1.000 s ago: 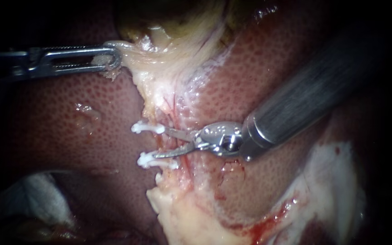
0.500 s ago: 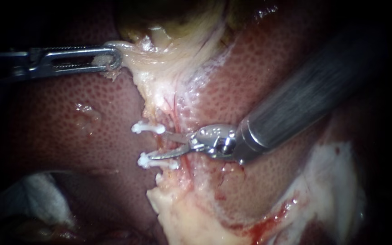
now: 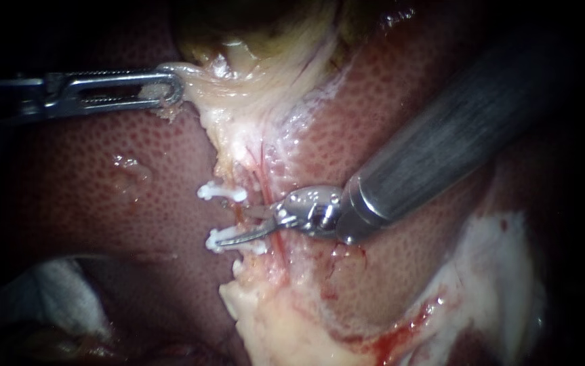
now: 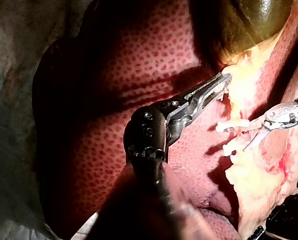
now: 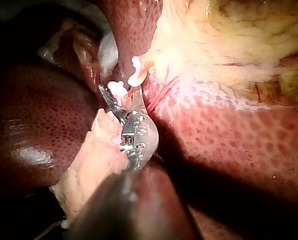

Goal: Go to the cutting position left tube

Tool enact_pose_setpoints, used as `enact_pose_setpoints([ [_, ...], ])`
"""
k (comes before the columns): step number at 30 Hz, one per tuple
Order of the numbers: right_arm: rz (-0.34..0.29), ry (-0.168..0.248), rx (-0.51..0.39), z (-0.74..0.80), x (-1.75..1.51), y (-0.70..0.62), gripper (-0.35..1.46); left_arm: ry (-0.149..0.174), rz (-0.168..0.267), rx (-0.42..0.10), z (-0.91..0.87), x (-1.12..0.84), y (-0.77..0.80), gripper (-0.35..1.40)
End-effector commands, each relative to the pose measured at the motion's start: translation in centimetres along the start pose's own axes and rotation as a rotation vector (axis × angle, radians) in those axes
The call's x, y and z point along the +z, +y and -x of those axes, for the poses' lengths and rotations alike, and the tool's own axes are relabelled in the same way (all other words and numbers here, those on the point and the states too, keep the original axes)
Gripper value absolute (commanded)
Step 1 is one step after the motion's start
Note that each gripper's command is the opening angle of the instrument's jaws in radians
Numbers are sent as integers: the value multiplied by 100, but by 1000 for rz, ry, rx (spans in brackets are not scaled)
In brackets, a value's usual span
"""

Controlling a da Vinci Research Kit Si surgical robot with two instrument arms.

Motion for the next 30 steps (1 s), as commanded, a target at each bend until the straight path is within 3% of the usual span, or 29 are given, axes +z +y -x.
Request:
enact_pose_setpoints([
  [1,-4,-1,0,0,1,1,131,0,0,0,0,0,0,-35],
  [15,-48,0,37,2,19,18,131,-2,4,1,1,2,2,-35],
  [26,-135,74,78,-3,28,21,116,-2,4,1,2,3,3,-35],
  [30,-153,82,86,-4,29,21,110,-2,4,1,2,3,3,-35],
])
